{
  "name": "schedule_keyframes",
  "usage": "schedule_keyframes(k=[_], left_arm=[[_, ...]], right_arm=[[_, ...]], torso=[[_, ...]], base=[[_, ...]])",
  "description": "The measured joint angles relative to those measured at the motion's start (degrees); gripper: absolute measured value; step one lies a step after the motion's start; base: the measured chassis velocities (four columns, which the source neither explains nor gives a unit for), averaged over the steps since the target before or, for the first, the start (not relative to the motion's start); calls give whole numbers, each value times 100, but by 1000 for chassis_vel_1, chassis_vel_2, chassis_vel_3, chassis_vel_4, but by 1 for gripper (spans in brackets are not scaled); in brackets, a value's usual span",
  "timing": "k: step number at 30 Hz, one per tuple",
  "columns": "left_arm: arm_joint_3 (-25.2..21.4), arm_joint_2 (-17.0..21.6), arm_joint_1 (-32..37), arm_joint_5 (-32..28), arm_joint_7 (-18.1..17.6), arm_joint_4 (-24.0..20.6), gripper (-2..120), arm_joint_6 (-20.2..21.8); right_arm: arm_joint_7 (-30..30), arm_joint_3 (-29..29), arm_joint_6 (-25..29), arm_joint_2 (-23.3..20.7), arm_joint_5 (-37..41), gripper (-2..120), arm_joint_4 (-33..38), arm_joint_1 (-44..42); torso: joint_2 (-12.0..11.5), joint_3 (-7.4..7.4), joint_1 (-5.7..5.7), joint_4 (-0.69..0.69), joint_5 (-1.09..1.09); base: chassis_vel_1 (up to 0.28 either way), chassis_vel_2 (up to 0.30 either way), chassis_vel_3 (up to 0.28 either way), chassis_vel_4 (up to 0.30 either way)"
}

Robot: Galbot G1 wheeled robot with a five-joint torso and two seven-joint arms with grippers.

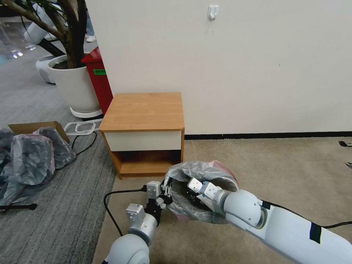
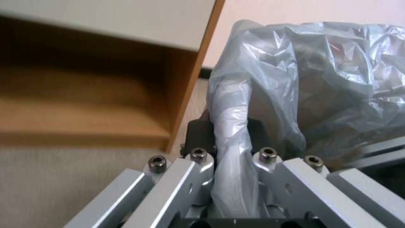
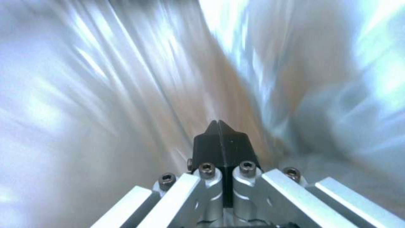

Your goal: Pick up the garbage bag from the table and place it over the trash can.

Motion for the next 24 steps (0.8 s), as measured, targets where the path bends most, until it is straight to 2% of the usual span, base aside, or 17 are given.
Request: schedule_keyframes(k=[3, 4, 5, 6, 7, 9, 11, 13, 14, 17, 18, 19, 22, 23, 24], left_arm=[[17, -116, -77, -448, -276, 114, 6, 134], [17, -116, -77, -448, -276, 114, 6, 134], [17, -146, -87, -616, -383, 141, 6, 185], [6, -172, -88, -749, -475, 158, 6, 239], [6, -172, -88, -749, -475, 158, 6, 239], [-30, -204, -65, -883, -575, 163, 6, 310], [-38, -207, -57, -893, -596, 164, 6, 334], [-49, -215, -36, -901, -630, 163, 6, 393], [-49, -215, -36, -901, -630, 163, 6, 393], [-73, -264, 41, -868, -633, 167, 6, 503], [-73, -264, 41, -868, -633, 167, 6, 503], [-65, -277, 81, -853, -633, 170, 6, 534], [-20, -278, 161, -719, -623, 166, 6, 616], [-20, -278, 161, -719, -623, 166, 6, 616], [-19, -265, 202, -597, -579, 166, 6, 623]], right_arm=[[171, 401, 5, -147, 683, 0, 425, -201], [171, 401, 5, -147, 683, 0, 425, -201], [228, 679, 8, -215, 824, 0, 633, -404], [278, 1025, 16, -281, 859, 0, 846, -690], [278, 1025, 16, -281, 859, 0, 846, -690], [761, 1533, 207, -394, 873, 0, 1248, -1335], [996, 1680, 368, -421, 857, 0, 1355, -1556], [1390, 2228, 793, -342, 629, 8, 1551, -2226], [1390, 2228, 793, -342, 629, 8, 1551, -2226], [1507, 3548, 1891, 320, -547, 22, 1737, -3914], [1507, 3548, 1891, 320, -547, 22, 1737, -3914], [1500, 4021, 2519, 661, -1132, 28, 1731, -4589], [1404, 4734, 3586, 1546, -2217, 42, 1571, -5576], [1404, 4734, 3586, 1546, -2217, 42, 1571, -5576], [1388, 4880, 3879, 1904, -2529, 46, 1493, -5808]], torso=[[0, 0, 0, 0, 0], [0, 0, 0, 0, 0], [0, 0, 0, 1, 0], [0, 0, 0, 1, 0], [0, 0, 0, 1, 0], [0, -1, 0, -1, 2], [0, -1, 0, -1, 1], [0, 0, 0, 0, -1], [0, 0, 0, 0, -1], [0, -1, 0, -1, 2], [0, -1, 0, -1, 2], [0, -1, 0, -2, 2], [0, -1, 0, -2, -1], [0, -1, 0, -2, -1], [0, -1, 0, -2, -1]], base=[[0, 0, 0, 0], [0, 0, 0, 0], [0, 0, 0, 0], [0, 0, 0, 0], [0, 0, 0, 0], [0, 0, 0, 0], [0, 0, 0, 0], [0, 0, 0, 0], [0, 0, 0, 0], [0, 0, 0, 0], [0, 0, 0, 0], [0, 0, 0, 0], [0, 0, 0, 0], [0, 0, 0, 0], [0, 0, 0, 0]])
